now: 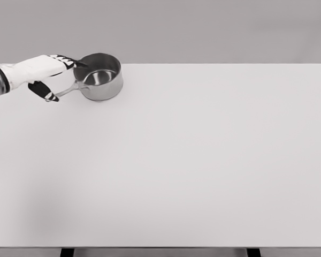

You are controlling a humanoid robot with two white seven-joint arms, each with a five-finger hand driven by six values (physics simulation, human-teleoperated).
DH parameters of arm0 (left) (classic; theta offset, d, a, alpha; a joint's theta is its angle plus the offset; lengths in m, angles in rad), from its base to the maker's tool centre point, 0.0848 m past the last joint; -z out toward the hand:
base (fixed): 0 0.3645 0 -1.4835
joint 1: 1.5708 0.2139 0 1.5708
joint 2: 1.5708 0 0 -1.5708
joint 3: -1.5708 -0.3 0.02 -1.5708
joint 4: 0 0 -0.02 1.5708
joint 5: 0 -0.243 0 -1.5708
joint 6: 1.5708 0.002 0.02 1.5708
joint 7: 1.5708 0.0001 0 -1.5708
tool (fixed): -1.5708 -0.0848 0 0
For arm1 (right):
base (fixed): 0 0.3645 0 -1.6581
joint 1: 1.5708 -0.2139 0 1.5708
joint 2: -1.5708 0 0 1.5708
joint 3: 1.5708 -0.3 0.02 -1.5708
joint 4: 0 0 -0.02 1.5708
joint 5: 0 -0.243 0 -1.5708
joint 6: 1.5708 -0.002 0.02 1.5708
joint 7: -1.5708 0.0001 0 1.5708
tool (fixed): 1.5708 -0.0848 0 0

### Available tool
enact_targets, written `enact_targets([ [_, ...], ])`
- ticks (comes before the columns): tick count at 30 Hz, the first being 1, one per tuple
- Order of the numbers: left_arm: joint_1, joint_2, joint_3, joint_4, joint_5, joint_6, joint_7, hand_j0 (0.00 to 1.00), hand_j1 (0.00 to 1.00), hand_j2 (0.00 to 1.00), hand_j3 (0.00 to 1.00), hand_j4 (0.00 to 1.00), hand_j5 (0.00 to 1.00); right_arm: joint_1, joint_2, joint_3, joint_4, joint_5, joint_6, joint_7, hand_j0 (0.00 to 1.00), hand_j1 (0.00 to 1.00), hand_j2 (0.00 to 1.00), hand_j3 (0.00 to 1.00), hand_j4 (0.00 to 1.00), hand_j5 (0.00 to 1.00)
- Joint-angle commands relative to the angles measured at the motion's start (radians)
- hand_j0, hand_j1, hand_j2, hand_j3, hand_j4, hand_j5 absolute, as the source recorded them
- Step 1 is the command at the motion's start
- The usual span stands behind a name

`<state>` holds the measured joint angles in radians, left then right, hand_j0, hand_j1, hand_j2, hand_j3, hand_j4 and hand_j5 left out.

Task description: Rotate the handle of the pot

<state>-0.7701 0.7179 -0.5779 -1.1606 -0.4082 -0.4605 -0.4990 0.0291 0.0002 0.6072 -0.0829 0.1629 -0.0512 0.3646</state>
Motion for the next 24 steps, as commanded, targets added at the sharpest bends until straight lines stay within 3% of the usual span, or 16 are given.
enact_targets([
  [1, 0.000, 0.005, 0.001, 0.018, -0.007, 0.002, 0.010, 1.00, 1.00, 1.00, 1.00, 1.00, 1.00, 0.000, 0.000, 0.000, 0.000, 0.000, 0.001, 0.000, 1.00, 1.00, 1.00, 1.00, 1.00, 1.00],
  [6, -0.002, -0.003, 0.003, 0.070, -0.050, 0.006, 0.062, 1.00, 1.00, 1.00, 1.00, 1.00, 1.00, 0.000, 0.000, 0.000, 0.000, 0.000, -0.001, 0.000, 1.00, 1.00, 1.00, 1.00, 1.00, 1.00],
  [17, -0.006, -0.011, 0.004, 0.105, -0.084, 0.016, 0.085, 1.00, 1.00, 1.00, 1.00, 1.00, 1.00, 0.000, 0.000, 0.000, 0.000, 0.000, -0.001, 0.000, 1.00, 1.00, 1.00, 1.00, 1.00, 1.00],
  [24, -0.017, -0.032, 0.003, 0.133, -0.144, 0.075, 0.154, 1.00, 1.00, 1.00, 1.00, 1.00, 1.00, 0.000, 0.000, 0.000, 0.000, 0.000, -0.001, 0.000, 1.00, 1.00, 1.00, 1.00, 1.00, 1.00],
])
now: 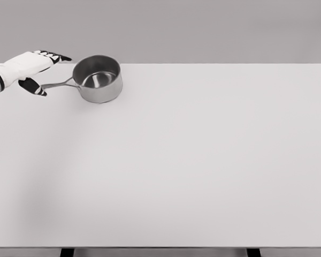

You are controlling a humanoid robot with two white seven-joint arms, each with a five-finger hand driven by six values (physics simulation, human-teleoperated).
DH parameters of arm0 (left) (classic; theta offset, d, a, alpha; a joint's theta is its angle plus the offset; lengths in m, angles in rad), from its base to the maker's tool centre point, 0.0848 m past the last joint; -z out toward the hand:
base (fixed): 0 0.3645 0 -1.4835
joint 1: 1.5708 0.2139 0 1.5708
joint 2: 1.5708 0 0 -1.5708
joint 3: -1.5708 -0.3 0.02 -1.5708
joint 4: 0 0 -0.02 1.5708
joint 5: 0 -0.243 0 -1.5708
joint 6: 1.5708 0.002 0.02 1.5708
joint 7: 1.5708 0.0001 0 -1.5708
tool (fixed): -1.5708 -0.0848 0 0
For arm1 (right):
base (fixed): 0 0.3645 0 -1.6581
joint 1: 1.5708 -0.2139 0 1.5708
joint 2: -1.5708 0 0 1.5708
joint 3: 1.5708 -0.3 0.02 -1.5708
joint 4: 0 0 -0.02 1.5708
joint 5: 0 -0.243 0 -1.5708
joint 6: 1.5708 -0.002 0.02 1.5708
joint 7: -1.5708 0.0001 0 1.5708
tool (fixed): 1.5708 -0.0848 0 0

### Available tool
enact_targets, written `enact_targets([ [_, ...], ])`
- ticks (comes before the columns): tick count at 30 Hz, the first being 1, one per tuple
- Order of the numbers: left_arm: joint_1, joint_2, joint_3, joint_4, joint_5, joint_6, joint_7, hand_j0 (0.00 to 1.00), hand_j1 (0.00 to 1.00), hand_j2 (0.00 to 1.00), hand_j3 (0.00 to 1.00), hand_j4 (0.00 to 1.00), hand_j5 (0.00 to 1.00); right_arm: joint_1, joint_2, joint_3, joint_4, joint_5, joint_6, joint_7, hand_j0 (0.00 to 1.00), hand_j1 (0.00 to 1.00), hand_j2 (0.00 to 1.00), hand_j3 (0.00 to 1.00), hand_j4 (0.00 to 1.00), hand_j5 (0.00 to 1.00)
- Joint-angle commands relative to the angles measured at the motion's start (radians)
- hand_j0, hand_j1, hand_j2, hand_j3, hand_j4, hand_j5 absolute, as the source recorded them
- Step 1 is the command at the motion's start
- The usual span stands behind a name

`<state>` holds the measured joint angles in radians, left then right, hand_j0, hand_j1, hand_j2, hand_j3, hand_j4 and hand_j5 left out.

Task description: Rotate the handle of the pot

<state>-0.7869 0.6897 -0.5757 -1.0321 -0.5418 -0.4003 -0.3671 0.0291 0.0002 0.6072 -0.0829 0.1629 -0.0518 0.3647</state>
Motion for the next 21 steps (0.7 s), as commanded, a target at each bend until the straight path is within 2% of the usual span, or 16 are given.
enact_targets([
  [1, 0.000, -0.009, 0.000, 0.024, -0.010, 0.018, 0.042, 1.00, 1.00, 1.00, 1.00, 1.00, 1.00, 0.000, 0.000, 0.000, 0.000, 0.000, 0.000, 0.000, 1.00, 1.00, 1.00, 1.00, 1.00, 1.00],
  [6, -0.015, -0.029, 0.000, 0.076, -0.032, 0.029, 0.097, 1.00, 1.00, 1.00, 1.00, 1.00, 1.00, 0.000, 0.000, 0.000, 0.000, 0.000, 0.000, 0.000, 1.00, 1.00, 1.00, 1.00, 1.00, 1.00],
  [16, -0.018, -0.033, -0.001, 0.075, -0.052, 0.067, 0.126, 1.00, 1.00, 1.00, 1.00, 1.00, 1.00, 0.000, 0.000, 0.000, 0.000, 0.000, 0.000, 0.000, 1.00, 1.00, 1.00, 1.00, 1.00, 1.00],
  [18, -0.018, -0.004, 0.002, 0.057, -0.036, 0.026, 0.126, 1.00, 1.00, 1.00, 1.00, 1.00, 1.00, 0.000, 0.000, 0.000, 0.000, 0.000, 0.000, 0.000, 1.00, 1.00, 1.00, 1.00, 1.00, 1.00],
  [21, 0.008, 0.082, 0.010, 0.006, 0.105, -0.146, 0.125, 1.00, 1.00, 1.00, 1.00, 1.00, 1.00, 0.000, 0.000, 0.000, 0.000, 0.000, 0.000, 0.000, 1.00, 1.00, 1.00, 1.00, 1.00, 1.00],
])
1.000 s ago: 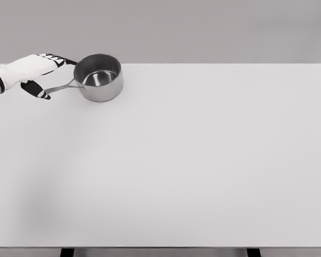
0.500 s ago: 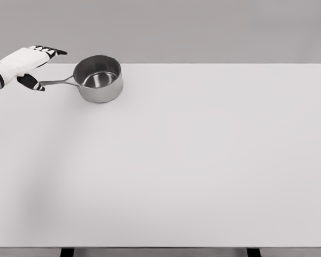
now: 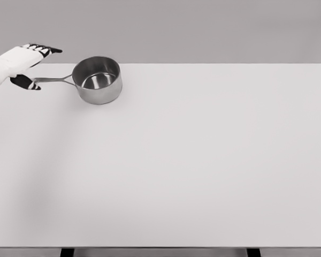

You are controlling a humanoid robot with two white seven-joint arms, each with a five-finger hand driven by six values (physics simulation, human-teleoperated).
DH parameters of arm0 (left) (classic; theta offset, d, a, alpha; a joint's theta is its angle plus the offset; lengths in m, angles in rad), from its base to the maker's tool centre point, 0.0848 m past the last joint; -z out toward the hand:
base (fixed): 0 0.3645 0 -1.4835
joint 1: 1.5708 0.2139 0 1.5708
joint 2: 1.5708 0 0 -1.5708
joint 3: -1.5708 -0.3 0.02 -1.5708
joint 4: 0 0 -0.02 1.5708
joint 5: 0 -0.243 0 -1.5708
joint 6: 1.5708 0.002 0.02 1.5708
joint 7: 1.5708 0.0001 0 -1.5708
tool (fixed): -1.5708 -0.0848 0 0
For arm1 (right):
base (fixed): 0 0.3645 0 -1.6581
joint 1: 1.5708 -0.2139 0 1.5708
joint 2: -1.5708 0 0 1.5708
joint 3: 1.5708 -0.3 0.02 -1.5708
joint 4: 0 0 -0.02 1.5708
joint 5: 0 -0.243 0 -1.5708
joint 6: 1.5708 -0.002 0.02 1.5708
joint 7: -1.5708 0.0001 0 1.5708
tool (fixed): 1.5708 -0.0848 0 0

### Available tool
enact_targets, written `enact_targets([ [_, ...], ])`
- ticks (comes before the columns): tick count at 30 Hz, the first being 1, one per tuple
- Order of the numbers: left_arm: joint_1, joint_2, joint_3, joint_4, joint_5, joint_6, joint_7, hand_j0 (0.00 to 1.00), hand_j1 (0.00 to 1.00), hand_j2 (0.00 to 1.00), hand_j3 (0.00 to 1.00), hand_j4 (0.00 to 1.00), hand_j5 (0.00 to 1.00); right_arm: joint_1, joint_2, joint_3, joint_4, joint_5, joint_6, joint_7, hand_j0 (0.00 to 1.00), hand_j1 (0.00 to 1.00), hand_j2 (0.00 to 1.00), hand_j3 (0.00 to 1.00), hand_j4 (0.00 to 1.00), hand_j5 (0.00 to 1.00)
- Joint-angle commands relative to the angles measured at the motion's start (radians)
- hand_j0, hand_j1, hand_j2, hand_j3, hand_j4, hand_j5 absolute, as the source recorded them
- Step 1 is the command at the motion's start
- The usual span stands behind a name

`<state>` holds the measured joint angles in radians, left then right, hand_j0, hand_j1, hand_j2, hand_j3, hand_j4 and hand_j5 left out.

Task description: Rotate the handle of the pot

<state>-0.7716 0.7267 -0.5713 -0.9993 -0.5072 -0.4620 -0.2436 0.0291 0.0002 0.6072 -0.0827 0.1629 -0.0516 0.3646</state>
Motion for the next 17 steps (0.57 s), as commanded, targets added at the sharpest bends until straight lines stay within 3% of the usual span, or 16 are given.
enact_targets([
  [1, 0.002, 0.079, 0.005, -0.045, 0.111, -0.132, 0.000, 1.00, 1.00, 1.00, 1.00, 1.00, 1.00, 0.000, 0.000, 0.000, 0.000, 0.000, -0.001, 0.000, 1.00, 1.00, 1.00, 1.00, 1.00, 1.00],
  [3, 0.005, 0.105, 0.004, -0.081, 0.144, -0.149, 0.000, 1.00, 1.00, 1.00, 1.00, 1.00, 1.00, 0.000, 0.000, 0.000, 0.000, 0.000, -0.001, 0.000, 1.00, 1.00, 1.00, 1.00, 1.00, 1.00],
  [6, 0.066, 0.229, 0.004, -0.281, 0.154, -0.149, 0.000, 1.00, 1.00, 1.00, 1.00, 1.00, 1.00, 0.000, 0.000, 0.000, 0.000, 0.000, -0.001, 0.000, 1.00, 1.00, 1.00, 1.00, 1.00, 1.00],
  [7, 0.084, 0.263, 0.002, -0.315, 0.174, -0.149, 0.000, 1.00, 1.00, 1.00, 1.00, 1.00, 1.00, 0.000, 0.000, 0.000, 0.000, 0.000, 0.001, 0.000, 1.00, 1.00, 1.00, 1.00, 1.00, 1.00],
  [8, 0.109, 0.287, -0.001, -0.343, 0.203, -0.149, 0.000, 1.00, 1.00, 1.00, 1.00, 1.00, 1.00, 0.000, 0.000, 0.000, 0.000, 0.000, -0.001, 0.000, 1.00, 1.00, 1.00, 1.00, 1.00, 1.00],
  [9, 0.173, 0.306, -0.001, -0.393, 0.225, -0.149, 0.000, 1.00, 1.00, 1.00, 1.00, 1.00, 1.00, 0.000, 0.000, 0.000, 0.000, 0.000, -0.001, 0.000, 1.00, 1.00, 1.00, 1.00, 1.00, 1.00],
  [12, 0.265, 0.307, -0.010, -0.527, 0.225, -0.149, -0.003, 1.00, 1.00, 1.00, 1.00, 1.00, 1.00, 0.000, 0.000, 0.000, 0.000, 0.000, -0.001, 0.000, 1.00, 1.00, 1.00, 1.00, 1.00, 1.00],
  [14, 0.296, 0.309, -0.012, -0.567, 0.225, -0.149, -0.003, 1.00, 1.00, 1.00, 1.00, 1.00, 1.00, 0.000, 0.000, 0.000, 0.000, 0.000, -0.001, 0.000, 1.00, 1.00, 1.00, 1.00, 1.00, 1.00],
  [17, 0.298, 0.306, -0.013, -0.561, 0.225, -0.149, -0.006, 1.00, 1.00, 1.00, 1.00, 1.00, 1.00, 0.000, 0.000, 0.000, 0.000, 0.000, -0.001, 0.000, 1.00, 1.00, 1.00, 1.00, 1.00, 1.00],
])
